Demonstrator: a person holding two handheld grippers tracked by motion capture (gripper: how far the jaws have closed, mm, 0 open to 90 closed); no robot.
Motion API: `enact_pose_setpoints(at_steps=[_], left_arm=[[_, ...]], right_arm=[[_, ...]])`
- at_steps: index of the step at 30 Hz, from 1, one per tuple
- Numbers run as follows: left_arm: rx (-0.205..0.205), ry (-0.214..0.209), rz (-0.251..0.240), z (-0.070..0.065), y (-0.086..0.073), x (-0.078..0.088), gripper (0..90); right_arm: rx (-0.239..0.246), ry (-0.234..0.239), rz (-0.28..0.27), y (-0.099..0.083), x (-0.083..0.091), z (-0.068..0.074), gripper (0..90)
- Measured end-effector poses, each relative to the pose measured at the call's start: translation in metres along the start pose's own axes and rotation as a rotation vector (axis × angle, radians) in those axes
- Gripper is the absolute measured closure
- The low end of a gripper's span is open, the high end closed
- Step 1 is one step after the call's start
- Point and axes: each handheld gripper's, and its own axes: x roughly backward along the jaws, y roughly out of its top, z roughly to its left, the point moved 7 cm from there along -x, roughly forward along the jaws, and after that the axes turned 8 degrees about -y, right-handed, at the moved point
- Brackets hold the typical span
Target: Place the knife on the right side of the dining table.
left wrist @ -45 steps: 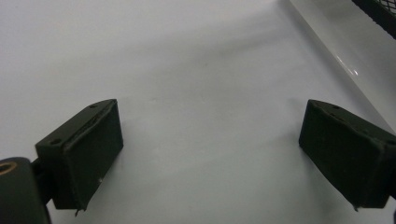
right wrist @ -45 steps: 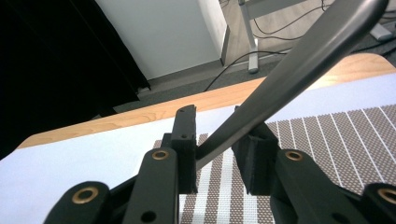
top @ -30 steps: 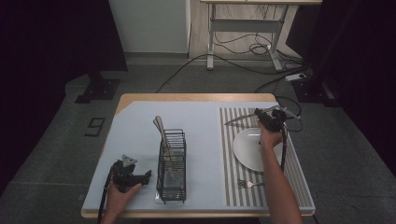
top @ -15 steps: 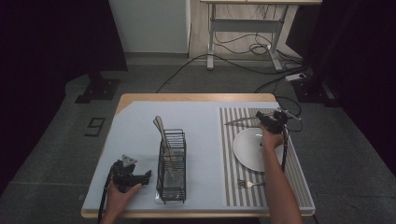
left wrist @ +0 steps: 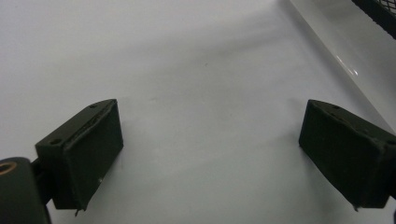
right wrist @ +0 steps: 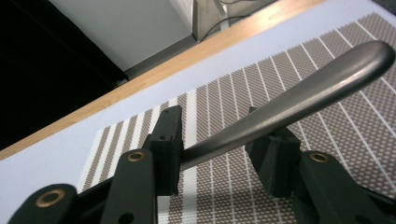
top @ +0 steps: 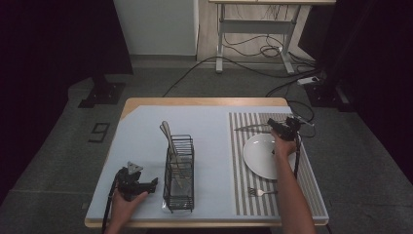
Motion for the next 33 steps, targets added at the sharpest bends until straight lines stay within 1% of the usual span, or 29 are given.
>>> enact_pose_setpoints(at_steps=[4,9,14,19,26,29,30,33], left_arm=[[0.000,0.000,0.000,0.000,0.000,0.000,5.8],[0.000,-0.001,0.000,0.000,0.000,0.000,5.7],[0.000,0.000,0.000,0.000,0.000,0.000,5.8],[0.000,0.000,0.000,0.000,0.000,0.000,5.8],[0.000,0.000,0.000,0.000,0.000,0.000,5.8],[0.000,0.000,0.000,0.000,0.000,0.000,5.8],[0.000,0.000,0.000,0.000,0.000,0.000,5.8],[-0.001,0.001,0.000,0.000,0.000,0.000,5.8]], right_arm=[[-0.018,-0.011,0.016,-0.002,-0.002,-0.003,54.3],[-0.013,-0.029,0.022,-0.003,-0.002,-0.004,53.0],[-0.031,-0.052,0.039,-0.004,-0.002,-0.008,51.8],[-0.036,-0.056,0.046,-0.004,-0.001,-0.009,51.5],[-0.036,-0.130,0.069,-0.007,-0.002,-0.014,48.1],[-0.034,-0.147,0.086,-0.009,-0.002,-0.016,48.6],[-0.032,-0.143,0.086,-0.009,-0.002,-0.015,47.4],[-0.063,-0.145,0.096,-0.009,-0.001,-0.015,46.3]])
